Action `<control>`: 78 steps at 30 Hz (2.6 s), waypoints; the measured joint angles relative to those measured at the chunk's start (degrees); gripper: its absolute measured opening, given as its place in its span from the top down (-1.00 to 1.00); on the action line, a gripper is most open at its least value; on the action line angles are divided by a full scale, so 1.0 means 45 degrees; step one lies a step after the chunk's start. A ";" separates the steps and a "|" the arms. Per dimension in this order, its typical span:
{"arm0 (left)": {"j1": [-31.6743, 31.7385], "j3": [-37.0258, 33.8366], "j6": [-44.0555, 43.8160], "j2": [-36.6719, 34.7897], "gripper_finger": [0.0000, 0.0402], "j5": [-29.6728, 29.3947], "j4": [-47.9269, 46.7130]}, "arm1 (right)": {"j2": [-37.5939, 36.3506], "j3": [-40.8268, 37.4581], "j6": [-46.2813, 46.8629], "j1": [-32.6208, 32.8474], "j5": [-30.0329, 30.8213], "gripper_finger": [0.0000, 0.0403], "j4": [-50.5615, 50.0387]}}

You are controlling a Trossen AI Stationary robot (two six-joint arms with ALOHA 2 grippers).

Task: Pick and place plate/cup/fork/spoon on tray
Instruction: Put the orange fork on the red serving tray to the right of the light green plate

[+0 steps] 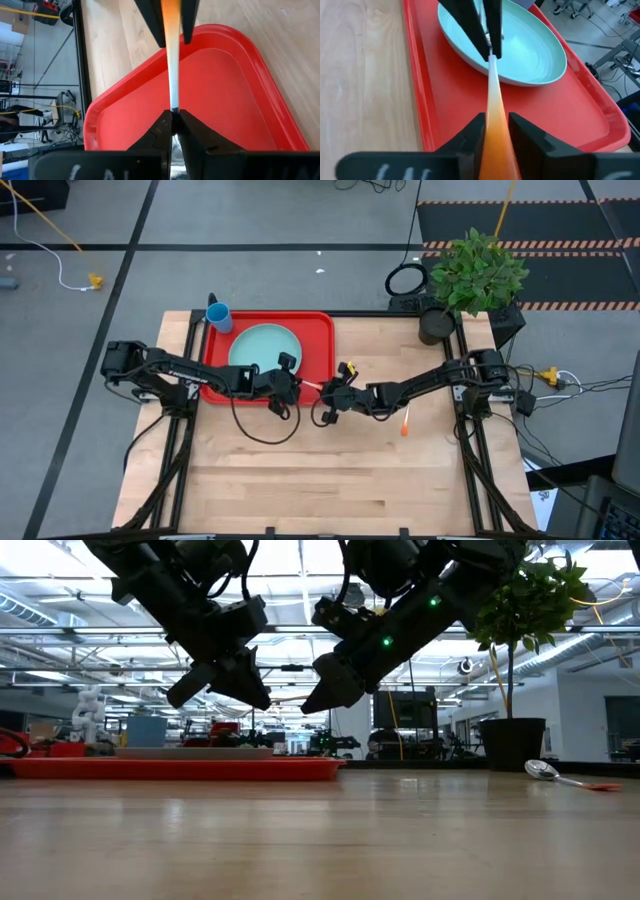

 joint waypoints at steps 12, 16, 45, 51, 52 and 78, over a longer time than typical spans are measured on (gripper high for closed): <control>0.0000 0.0000 -0.0185 0.0000 0.89 0.0313 0.0010 | 0.0000 0.0000 -0.0459 0.0024 0.0020 0.51 0.0540; 0.0000 0.0000 -0.0253 0.0000 0.92 0.0349 0.0015 | 0.0000 0.0000 -0.0558 0.0024 0.0024 0.48 0.0615; -0.0058 -0.0010 -0.2634 -0.0953 0.84 0.0718 0.0737 | -0.0005 -0.0010 -0.0520 -0.0073 0.0035 1.00 0.0234; -0.0062 -0.0010 -0.4514 -0.3274 0.84 0.0684 -0.0526 | -0.0245 0.0010 0.0236 -0.0542 0.0012 1.00 -0.0630; -0.0004 -0.0010 -0.4904 -0.3681 0.84 0.0685 -0.0787 | -0.0306 0.0003 0.0493 -0.0624 0.0010 1.00 -0.0850; 0.0636 -0.0005 -0.9349 -0.5294 0.84 0.0647 -0.0294 | -0.0379 -0.0021 0.2543 -0.1059 -0.0258 1.00 0.3336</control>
